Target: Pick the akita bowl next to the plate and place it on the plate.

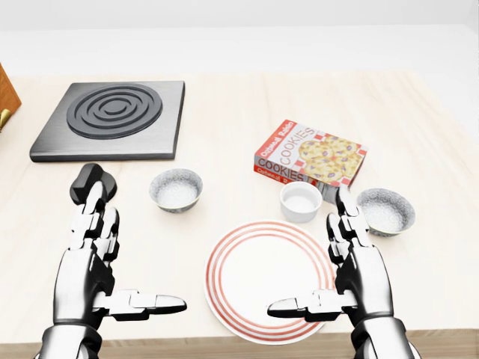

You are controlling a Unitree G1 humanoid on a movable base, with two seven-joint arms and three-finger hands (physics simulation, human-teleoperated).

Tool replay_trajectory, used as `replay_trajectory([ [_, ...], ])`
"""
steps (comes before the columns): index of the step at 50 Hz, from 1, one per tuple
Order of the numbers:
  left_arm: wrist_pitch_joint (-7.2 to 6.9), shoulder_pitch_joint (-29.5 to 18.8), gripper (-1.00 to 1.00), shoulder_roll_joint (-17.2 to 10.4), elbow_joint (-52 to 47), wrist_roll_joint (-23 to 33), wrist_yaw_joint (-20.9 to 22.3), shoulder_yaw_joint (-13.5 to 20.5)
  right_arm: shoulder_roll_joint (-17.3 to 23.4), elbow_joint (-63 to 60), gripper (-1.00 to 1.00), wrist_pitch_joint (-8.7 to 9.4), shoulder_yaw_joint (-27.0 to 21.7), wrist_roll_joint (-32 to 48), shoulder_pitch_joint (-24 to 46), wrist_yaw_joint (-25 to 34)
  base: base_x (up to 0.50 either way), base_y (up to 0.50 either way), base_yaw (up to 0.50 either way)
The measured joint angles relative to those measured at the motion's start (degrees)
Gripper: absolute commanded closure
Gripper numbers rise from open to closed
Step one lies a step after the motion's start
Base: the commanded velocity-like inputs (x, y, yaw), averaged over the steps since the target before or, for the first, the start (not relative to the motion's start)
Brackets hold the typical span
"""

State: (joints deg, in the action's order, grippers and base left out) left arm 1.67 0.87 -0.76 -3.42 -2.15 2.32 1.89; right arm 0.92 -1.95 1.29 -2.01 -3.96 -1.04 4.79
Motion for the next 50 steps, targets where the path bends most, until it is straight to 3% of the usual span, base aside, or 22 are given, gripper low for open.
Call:
replay_trajectory([
  [25, 0.33, 0.2, -1.0, 0.1, -0.3, 0.2, 0.0, -0.1, 0.0, 0.3, -1.0, -0.17, -0.1, 0.0, 0.0, 0.2, 0.0, -0.36, 0.0],
  [50, -0.44, -0.7, -1.0, -0.1, -0.5, -0.7, -1.2, 0.8, 0.0, 2.0, -1.0, -0.61, 0.9, 3.9, 0.9, -1.9, 0.0, 0.0, 0.0],
])
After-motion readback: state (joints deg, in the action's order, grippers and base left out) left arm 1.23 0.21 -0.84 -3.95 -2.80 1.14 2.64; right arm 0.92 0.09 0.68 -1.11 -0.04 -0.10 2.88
